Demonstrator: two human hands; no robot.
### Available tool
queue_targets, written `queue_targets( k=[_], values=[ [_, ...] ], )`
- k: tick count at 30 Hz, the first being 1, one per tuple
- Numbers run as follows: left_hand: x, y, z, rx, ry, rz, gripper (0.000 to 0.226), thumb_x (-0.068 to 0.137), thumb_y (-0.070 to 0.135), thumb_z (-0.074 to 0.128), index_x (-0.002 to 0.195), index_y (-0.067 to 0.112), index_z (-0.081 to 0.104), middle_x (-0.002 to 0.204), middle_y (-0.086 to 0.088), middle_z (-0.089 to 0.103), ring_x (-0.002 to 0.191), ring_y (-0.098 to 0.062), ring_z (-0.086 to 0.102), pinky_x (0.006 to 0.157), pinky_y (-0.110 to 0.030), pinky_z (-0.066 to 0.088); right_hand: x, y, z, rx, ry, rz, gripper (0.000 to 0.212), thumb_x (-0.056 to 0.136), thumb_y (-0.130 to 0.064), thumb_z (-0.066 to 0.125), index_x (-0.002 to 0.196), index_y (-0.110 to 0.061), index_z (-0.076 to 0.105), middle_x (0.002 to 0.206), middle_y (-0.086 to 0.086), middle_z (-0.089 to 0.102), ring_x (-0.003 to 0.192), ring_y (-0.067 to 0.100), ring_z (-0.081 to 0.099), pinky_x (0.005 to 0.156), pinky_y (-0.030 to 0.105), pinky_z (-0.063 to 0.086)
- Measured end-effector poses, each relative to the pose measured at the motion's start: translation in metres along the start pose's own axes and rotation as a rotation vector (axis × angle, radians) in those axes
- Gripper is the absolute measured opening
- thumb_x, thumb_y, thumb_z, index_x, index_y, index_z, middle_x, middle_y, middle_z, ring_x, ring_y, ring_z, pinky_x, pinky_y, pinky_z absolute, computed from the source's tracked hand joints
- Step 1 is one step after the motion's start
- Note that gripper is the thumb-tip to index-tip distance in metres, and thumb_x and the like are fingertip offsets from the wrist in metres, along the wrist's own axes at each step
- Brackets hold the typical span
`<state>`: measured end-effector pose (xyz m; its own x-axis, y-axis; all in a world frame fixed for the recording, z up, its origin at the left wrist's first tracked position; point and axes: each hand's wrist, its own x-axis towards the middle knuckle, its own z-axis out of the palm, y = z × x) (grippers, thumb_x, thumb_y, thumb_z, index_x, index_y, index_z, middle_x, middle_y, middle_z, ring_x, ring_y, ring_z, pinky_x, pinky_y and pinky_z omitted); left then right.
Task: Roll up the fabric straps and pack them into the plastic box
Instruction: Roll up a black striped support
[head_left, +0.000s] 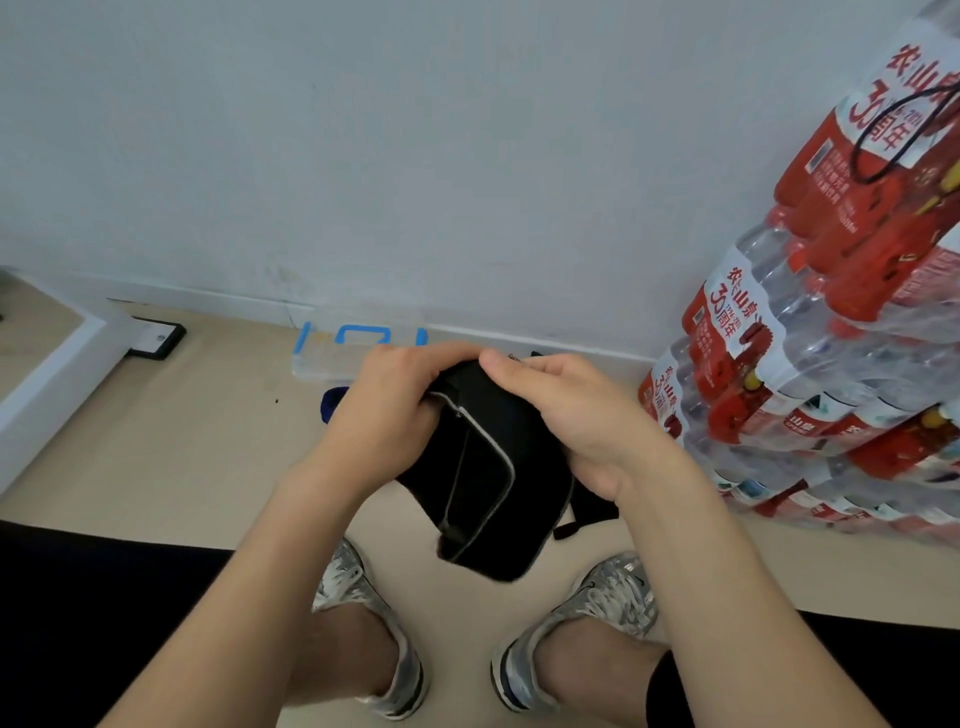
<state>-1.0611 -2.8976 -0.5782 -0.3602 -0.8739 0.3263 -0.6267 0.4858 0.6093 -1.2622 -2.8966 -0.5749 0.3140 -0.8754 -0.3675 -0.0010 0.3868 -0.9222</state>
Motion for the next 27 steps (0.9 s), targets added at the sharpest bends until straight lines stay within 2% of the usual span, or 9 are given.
queue_targets(
  k=[3,7,11,16,18,20,22,25,27],
  values=[
    [-0.004,-0.017,0.008,-0.002,-0.017,-0.067,0.052,0.079,0.007,0.048,0.111,0.032,0.081,0.084,0.035,0.070,0.085,0.015,0.066,0.073,-0.007,0.043,-0.006,-0.002,-0.011,0.039,-0.135,0.041,0.031,0.096,-0.039,0.078,0.106,-0.011,0.084,0.110,0.016,0.081,0.101,0.030,0.080,0.091,0.042,0.065],
    [-0.015,-0.040,0.021,-0.098,-0.084,-0.190,0.044,0.095,0.010,0.065,0.086,0.052,0.075,0.075,0.025,0.073,0.071,0.005,0.067,0.063,-0.013,0.044,-0.013,-0.004,-0.020,0.092,-0.271,0.093,0.022,0.102,-0.023,0.072,0.105,-0.004,0.082,0.101,0.017,0.081,0.086,0.022,0.080,0.074,0.029,0.064],
    [-0.034,-0.054,0.045,-0.397,-0.074,-0.514,0.008,0.094,0.030,0.084,0.086,0.030,0.082,0.084,0.005,0.082,0.078,-0.011,0.079,0.067,-0.029,0.062,-0.013,-0.006,-0.028,0.162,-0.260,0.006,0.022,0.095,-0.022,0.075,0.104,-0.003,0.083,0.099,0.018,0.081,0.083,0.024,0.080,0.076,0.032,0.065],
    [-0.060,-0.068,0.090,-0.361,-0.350,-0.689,0.039,0.092,-0.004,0.065,0.057,0.014,0.062,0.055,-0.007,0.061,0.054,-0.014,0.056,0.057,-0.030,0.043,-0.012,-0.009,-0.038,0.292,-0.165,-0.164,0.016,0.093,-0.017,0.073,0.092,-0.005,0.084,0.088,0.013,0.081,0.075,0.021,0.079,0.070,0.030,0.064],
    [-0.072,-0.070,0.102,-0.350,-0.558,-0.731,0.042,0.095,-0.002,0.062,0.060,0.020,0.067,0.055,0.001,0.064,0.058,-0.013,0.060,0.056,-0.021,0.046,-0.013,-0.011,-0.042,0.318,-0.088,-0.241,0.013,0.092,-0.014,0.075,0.094,-0.004,0.083,0.089,0.014,0.080,0.073,0.022,0.079,0.067,0.030,0.064],
    [-0.085,-0.072,0.112,-0.444,-0.701,-0.844,0.035,0.100,0.002,0.061,0.079,0.027,0.073,0.065,0.011,0.075,0.064,-0.009,0.072,0.056,-0.014,0.052,-0.013,-0.012,-0.046,0.293,-0.010,-0.296,0.015,0.092,-0.013,0.078,0.103,-0.003,0.081,0.097,0.017,0.080,0.078,0.023,0.079,0.068,0.032,0.064],
    [-0.094,-0.071,0.117,-0.591,-0.816,-0.991,0.013,0.105,0.009,0.062,0.104,0.016,0.073,0.083,0.005,0.083,0.076,-0.008,0.080,0.065,-0.020,0.060,-0.010,-0.010,-0.050,0.230,0.071,-0.349,0.020,0.094,-0.013,0.080,0.112,-0.006,0.080,0.107,0.018,0.081,0.091,0.027,0.080,0.073,0.035,0.065],
    [-0.095,-0.075,0.119,-0.654,-0.892,-1.046,0.011,0.109,0.019,0.063,0.111,0.014,0.072,0.097,-0.001,0.083,0.087,-0.013,0.080,0.080,-0.029,0.065,-0.004,-0.006,-0.051,0.221,0.126,-0.417,0.031,0.096,-0.012,0.079,0.126,-0.011,0.074,0.119,0.017,0.079,0.107,0.033,0.078,0.083,0.040,0.064],
    [-0.093,-0.077,0.121,-0.711,-0.864,-1.095,0.015,0.110,0.023,0.062,0.114,0.012,0.072,0.107,-0.006,0.082,0.096,-0.019,0.079,0.097,-0.037,0.062,0.001,-0.003,-0.050,0.196,0.153,-0.385,0.036,0.098,-0.018,0.078,0.132,-0.015,0.068,0.116,0.015,0.079,0.096,0.034,0.080,0.069,0.036,0.064]
  ],
)
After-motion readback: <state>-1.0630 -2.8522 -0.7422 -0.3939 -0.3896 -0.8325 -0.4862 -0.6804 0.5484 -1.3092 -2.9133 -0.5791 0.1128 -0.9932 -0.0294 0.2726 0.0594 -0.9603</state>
